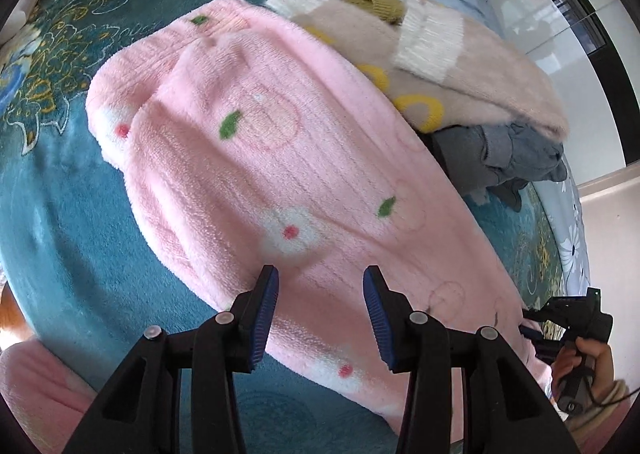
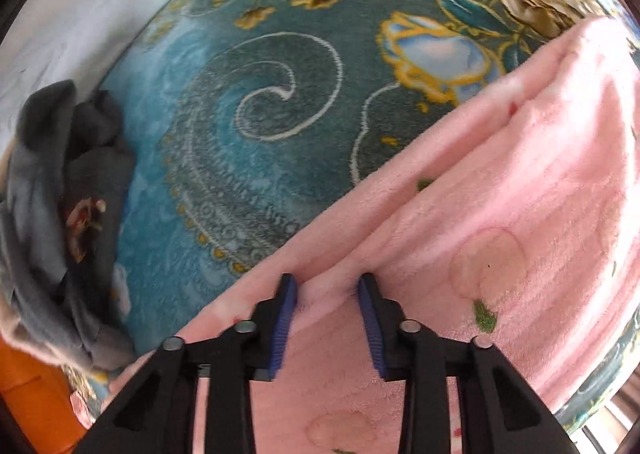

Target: Fold clothes

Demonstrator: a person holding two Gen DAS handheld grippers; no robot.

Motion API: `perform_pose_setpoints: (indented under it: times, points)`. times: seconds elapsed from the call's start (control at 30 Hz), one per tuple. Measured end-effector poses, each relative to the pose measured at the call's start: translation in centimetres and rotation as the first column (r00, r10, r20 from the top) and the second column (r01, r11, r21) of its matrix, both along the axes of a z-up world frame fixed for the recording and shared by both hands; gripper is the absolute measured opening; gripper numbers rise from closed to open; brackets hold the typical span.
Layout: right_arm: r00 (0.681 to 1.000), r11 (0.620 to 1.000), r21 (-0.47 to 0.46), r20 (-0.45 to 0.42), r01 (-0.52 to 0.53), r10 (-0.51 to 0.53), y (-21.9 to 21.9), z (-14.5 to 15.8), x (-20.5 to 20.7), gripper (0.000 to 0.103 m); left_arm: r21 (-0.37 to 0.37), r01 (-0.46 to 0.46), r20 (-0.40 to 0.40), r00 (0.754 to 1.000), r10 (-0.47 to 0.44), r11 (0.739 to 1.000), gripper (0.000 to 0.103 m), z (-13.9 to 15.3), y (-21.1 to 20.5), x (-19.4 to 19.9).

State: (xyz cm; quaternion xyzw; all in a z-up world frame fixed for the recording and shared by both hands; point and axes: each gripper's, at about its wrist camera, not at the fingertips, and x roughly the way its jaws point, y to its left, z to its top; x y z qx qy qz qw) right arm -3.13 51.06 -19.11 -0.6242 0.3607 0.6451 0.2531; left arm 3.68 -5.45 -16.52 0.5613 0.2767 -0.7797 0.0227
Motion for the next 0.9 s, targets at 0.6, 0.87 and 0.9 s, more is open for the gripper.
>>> perform_pose_setpoints:
  times: [0.6, 0.87, 0.9]
  points:
    - [0.967, 0.966, -0.253, -0.227, 0.060, -0.120, 3.8, -0.7, 1.1, 0.009, 0.024, -0.003, -0.025, 1.000, 0.004, 1.000, 0.045, 0.8, -2.4, 1.5]
    - [0.864, 0.976, -0.187, -0.503, -0.115, 0.006, 10.1, 8.3, 4.1, 0.049, 0.012, 0.098, -0.072, 0.993, -0.097, 0.995, 0.045, 2.9, 3.5, 2.0]
    - [0.856, 0.981, -0.145, -0.516, -0.130, 0.037, 11.4, 9.4, 5.3, 0.049, 0.010, 0.123, -0.077, 0.990, -0.122, 0.992, 0.045, 3.0, 4.4, 1.8]
